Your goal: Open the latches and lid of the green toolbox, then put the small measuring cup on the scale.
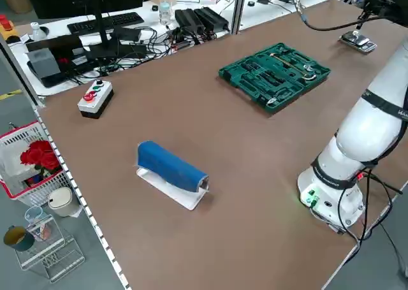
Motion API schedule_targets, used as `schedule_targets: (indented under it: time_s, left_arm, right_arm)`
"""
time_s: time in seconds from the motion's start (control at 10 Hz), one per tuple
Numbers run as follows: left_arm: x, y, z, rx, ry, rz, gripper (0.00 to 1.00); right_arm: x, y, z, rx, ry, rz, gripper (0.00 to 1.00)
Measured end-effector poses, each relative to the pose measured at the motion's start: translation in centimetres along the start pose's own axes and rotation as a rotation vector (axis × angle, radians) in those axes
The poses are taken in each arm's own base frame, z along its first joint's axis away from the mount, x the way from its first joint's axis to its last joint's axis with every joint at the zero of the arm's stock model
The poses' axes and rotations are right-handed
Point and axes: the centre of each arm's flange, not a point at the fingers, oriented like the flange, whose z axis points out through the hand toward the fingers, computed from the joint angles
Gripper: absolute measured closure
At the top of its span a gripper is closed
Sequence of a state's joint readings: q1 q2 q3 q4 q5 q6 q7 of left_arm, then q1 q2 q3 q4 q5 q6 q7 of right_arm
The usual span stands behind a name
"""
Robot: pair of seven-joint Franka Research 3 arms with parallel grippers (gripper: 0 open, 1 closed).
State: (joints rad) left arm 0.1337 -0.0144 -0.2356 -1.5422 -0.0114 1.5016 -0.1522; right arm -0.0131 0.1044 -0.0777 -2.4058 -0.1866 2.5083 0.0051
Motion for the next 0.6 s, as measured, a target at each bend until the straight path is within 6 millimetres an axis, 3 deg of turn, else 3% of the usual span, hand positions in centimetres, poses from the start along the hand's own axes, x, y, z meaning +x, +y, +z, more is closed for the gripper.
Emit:
schedule_targets:
  time_s: [0.6]
  left_arm:
    - [0.0,-0.5,0.2,0.001,-0.013,0.016,0.00]
  right_arm:
    - [-0.6,0.6,1.4,-0.020,-0.008,-0.017,0.93]
